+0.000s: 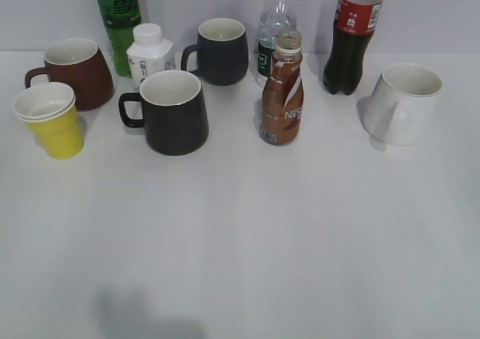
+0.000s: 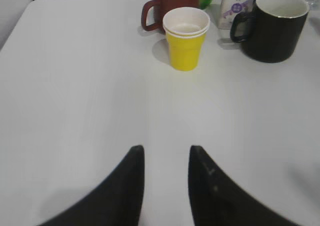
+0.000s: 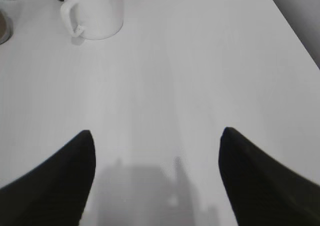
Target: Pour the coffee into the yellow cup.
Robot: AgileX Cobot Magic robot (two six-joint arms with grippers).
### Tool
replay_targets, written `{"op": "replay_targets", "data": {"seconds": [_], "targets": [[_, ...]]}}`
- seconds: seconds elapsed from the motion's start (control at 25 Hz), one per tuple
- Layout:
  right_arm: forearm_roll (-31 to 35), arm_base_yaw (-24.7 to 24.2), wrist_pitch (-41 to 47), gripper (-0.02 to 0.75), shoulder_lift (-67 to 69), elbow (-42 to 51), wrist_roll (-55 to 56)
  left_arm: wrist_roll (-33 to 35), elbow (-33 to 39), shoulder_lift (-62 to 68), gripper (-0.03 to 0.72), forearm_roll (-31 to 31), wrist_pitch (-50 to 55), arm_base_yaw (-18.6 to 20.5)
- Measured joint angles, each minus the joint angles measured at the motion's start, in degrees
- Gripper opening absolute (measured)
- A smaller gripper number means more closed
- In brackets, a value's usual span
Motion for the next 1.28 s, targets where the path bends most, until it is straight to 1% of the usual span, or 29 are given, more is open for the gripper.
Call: {"op": "replay_targets", "data": {"seconds": [0.16, 0.28, 0.36, 0.48, 0.52, 0.6, 0.72, 0.84, 1.04, 1.2, 1.28], "targets": [[0.00, 0.00, 0.00, 0.574, 0.00, 0.00, 0.00, 0.00, -0.41, 0.00, 0.239, -2.27, -1.37, 0.00], [0.75, 0.00, -0.38, 0.574, 0.00, -0.31, 0.00, 0.00, -0.95, 0.13, 0.239, -2.53, -7.94, 0.00], [1.60, 0.00, -2.38, 0.574, 0.84, -0.90, 0.00, 0.00, -0.86, 1.45, 0.239, -2.47, -13.02, -0.25], [3.00, 0.00, -11.51, 0.574, 4.05, -0.83, 0.00, 0.00, 1.15, 4.28, 0.240, -2.47, -21.05, -0.97], [4.09, 0.00, -16.10, 0.574, 5.25, -0.40, 0.00, 0.00, 2.24, 5.09, 0.240, -2.52, -23.73, -1.42], [6.96, 0.00, -24.23, 0.574, 8.91, 0.71, -0.22, 0.00, 4.27, 6.82, 0.240, -2.52, -28.83, -2.52], [12.38, 0.26, -31.76, 0.574, 15.38, 1.74, -1.71, 0.00, 7.49, 10.56, 0.241, -2.52, -37.58, -2.95], [14.48, 2.82, -38.21, 0.574, 21.36, 1.84, -3.61, 0.00, 10.07, 16.73, 0.241, -2.52, -47.35, -2.95], [14.77, 10.06, -46.94, 0.574, 32.34, 1.84, -6.66, 0.00, 10.78, 31.99, 0.244, -2.77, -58.77, -2.95], [13.77, 15.16, -53.59, 0.574, 41.75, 1.84, -6.66, 0.00, 10.78, 44.25, 0.249, -4.23, -62.13, -3.22], [12.59, 16.99, -57.13, 0.574, 46.06, 1.84, -6.66, 0.00, 10.80, 49.00, 0.253, -6.77, -62.20, -3.22]]}}
